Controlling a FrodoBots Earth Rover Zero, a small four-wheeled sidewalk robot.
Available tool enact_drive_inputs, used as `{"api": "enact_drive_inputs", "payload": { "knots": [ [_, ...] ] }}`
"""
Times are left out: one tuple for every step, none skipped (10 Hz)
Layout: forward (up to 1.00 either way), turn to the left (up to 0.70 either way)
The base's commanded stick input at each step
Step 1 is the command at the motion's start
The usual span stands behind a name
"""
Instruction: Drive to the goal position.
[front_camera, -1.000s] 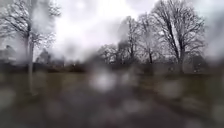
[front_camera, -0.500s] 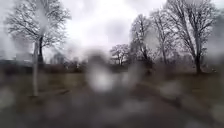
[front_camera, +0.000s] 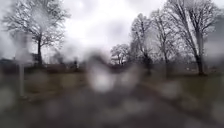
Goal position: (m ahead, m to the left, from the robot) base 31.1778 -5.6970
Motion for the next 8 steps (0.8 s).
{"api": "enact_drive_inputs", "payload": {
  "knots": [
    [1.00, 0.00],
    [1.00, 0.00],
    [1.00, 0.00],
    [1.00, 0.00],
    [1.00, 0.00],
    [1.00, 0.00],
    [1.00, 0.00],
    [1.00, 0.23]
  ]
}}
